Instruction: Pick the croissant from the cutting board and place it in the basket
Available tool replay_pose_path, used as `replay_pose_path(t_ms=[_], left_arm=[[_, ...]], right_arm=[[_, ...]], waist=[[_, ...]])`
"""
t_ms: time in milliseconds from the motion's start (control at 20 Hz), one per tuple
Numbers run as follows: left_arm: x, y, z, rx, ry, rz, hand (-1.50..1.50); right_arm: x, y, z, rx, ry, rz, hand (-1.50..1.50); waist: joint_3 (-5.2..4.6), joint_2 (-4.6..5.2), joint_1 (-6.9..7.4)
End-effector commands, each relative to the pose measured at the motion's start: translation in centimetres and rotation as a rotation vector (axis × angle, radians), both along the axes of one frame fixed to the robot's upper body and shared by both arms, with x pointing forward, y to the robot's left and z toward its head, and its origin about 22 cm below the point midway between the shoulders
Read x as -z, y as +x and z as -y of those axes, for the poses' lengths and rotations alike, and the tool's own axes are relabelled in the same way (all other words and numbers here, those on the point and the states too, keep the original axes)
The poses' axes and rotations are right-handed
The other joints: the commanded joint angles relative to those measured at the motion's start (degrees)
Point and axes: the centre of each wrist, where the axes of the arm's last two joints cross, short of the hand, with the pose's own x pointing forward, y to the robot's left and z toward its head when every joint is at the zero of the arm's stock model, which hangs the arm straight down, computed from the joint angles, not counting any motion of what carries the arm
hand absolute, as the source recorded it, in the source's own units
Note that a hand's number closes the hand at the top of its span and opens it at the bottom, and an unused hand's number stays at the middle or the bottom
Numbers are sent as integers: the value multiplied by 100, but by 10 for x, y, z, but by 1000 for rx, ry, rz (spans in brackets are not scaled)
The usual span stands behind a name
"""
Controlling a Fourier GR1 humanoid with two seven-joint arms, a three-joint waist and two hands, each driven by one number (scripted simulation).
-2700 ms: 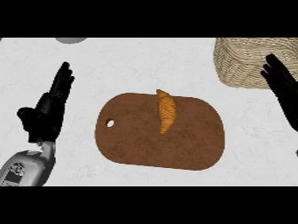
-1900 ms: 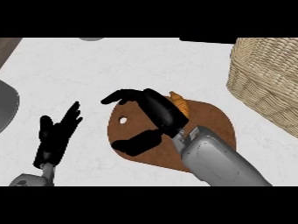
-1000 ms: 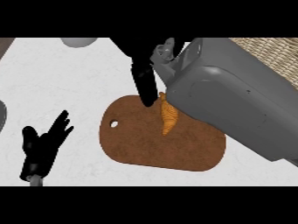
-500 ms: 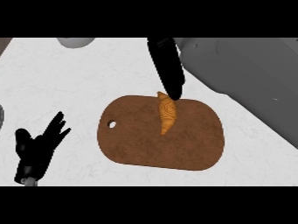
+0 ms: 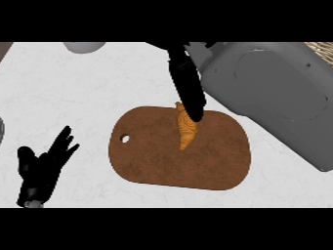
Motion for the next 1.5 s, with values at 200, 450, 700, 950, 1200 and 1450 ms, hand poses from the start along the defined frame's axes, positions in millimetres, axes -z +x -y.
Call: replay_pose_path(t_ms=[200,450,700,950,1200,1450], left_arm=[[25,-21,-11,-28,3,-167,0],[27,-14,-10,-23,2,-171,0],[25,-22,-11,7,-6,-170,0],[33,-16,-1,-2,12,-167,0],[22,-17,-7,-2,-7,-168,0],[22,-14,-8,-8,14,-180,0]], right_arm=[[48,-15,0,32,29,-4,-150],[97,-20,-12,42,-18,-6,-150],[118,-4,2,67,-86,-5,-150],[122,-3,10,57,-54,-18,-150],[165,-9,14,73,-33,-10,-150],[170,-3,24,70,-53,5,-150]], waist=[[-54,44,-3],[-55,71,22],[-56,89,109],[-57,86,65],[-54,88,98],[-55,80,65]])
